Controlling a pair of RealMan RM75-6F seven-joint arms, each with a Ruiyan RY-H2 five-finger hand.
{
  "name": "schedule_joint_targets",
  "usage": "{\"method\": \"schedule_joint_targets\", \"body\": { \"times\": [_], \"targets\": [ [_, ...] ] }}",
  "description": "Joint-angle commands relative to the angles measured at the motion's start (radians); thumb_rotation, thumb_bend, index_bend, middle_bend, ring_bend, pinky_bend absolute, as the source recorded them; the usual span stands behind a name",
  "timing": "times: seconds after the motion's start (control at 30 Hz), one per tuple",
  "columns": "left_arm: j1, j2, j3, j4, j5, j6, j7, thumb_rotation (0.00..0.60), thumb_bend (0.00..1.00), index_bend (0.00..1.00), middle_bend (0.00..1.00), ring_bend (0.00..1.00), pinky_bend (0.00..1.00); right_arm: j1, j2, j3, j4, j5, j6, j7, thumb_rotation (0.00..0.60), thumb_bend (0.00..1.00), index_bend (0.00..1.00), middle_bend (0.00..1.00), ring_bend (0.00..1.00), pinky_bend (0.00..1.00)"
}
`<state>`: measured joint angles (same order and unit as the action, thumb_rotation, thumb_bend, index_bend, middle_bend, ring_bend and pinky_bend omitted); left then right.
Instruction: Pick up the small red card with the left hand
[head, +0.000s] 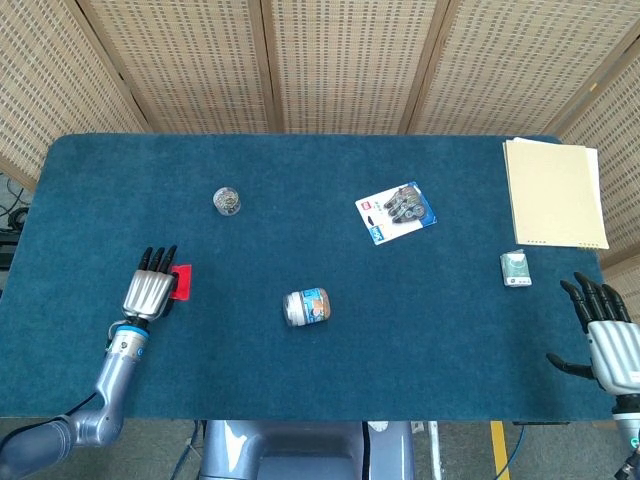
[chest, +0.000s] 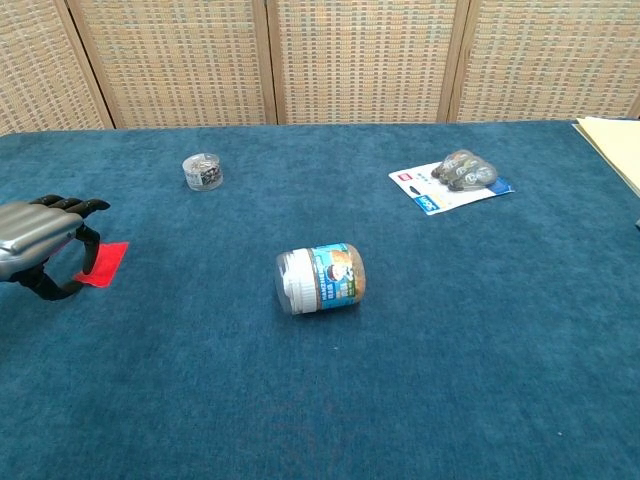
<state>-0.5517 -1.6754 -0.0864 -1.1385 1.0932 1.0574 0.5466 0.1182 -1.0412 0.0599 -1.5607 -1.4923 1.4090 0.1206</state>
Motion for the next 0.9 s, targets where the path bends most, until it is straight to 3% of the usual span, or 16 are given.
{"method": "schedule_joint_targets", "body": {
  "times": [0.03,0.9],
  "targets": [
    [0.0,-0.002,-0.003,0.002,0.001,-0.002,-0.001,0.6,0.41,0.52,0.0,0.0,0.0,0.0,0.0,0.0,0.0,0.0,0.0,0.0,0.6,0.05,0.0,0.0,0.0,0.0],
    [0.004,-0.01,-0.021,0.022,0.0,-0.011,0.007,0.6,0.47,0.56,0.0,0.0,0.0,0.0,0.0,0.0,0.0,0.001,-0.001,0.0,0.6,0.05,0.0,0.0,0.0,0.0]
  ]
}}
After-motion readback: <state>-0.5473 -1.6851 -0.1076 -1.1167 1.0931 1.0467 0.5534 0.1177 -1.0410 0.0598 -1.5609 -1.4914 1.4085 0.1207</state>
